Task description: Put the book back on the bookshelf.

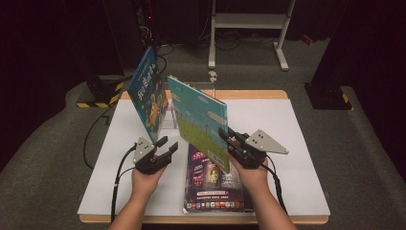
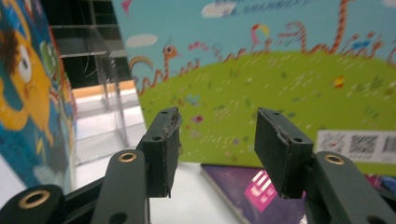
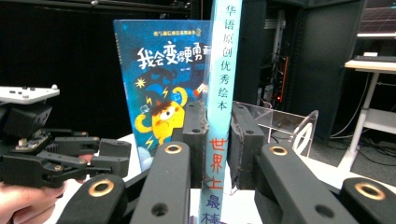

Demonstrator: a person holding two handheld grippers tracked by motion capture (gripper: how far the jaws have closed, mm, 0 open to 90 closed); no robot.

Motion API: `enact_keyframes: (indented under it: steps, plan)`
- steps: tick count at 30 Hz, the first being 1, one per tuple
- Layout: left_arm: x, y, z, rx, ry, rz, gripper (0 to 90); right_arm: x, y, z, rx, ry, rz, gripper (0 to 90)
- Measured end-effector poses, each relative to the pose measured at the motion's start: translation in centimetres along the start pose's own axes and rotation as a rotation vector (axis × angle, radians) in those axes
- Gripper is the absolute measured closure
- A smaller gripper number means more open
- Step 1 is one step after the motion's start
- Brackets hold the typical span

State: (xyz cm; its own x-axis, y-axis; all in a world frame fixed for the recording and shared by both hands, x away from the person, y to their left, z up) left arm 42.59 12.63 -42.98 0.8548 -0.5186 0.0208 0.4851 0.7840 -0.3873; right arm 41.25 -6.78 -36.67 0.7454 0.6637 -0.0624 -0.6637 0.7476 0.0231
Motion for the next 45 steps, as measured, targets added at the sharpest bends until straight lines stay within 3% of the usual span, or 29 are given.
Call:
enact_keyframes:
  steps: [17,27,32,35,42,45]
  plan:
    - [-0.6,-0.9,1.0,0.006,-0.025,-0.013,49.4,-0.9,1.9,-1.8,-0.042,0.028,0.029,72.7]
    - [-1.2,-3.3,2.1,0.008,-0.049,-0.062,43.1,-0.8,3.3,-1.9,-0.056,0.007,0.043,74.1]
    - [-1.7,-4.6,2.8,-0.001,-0.062,-0.089,38.9,-0.9,4.1,-2.2,-0.056,0.002,0.055,75.0]
    - [-2.1,-5.6,3.3,-0.029,-0.08,-0.115,36.1,-0.9,4.6,-2.3,-0.063,-0.001,0.063,75.4]
    - [-2.6,-7.9,3.8,-0.024,-0.093,-0.168,31.3,-0.9,5.5,-2.7,-0.055,0.001,0.083,75.2]
    - [-2.7,-8.5,3.9,-0.04,-0.097,-0.187,30.0,-0.9,5.8,-2.7,-0.058,0.004,0.094,74.8]
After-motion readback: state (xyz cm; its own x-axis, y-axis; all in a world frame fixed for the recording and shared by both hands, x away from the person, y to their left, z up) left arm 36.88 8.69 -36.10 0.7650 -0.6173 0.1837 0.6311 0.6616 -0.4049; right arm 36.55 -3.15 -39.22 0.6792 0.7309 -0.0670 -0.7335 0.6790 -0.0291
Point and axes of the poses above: each handheld gripper's, and its own axes: x roughly forward along the jaws, z roughly out of its top, y roughly to its left, the point moved 8 cm from there along x, roughly forward along the jaws, and after that the axes turned 3 degrees about -z, right-handed, at the moved point
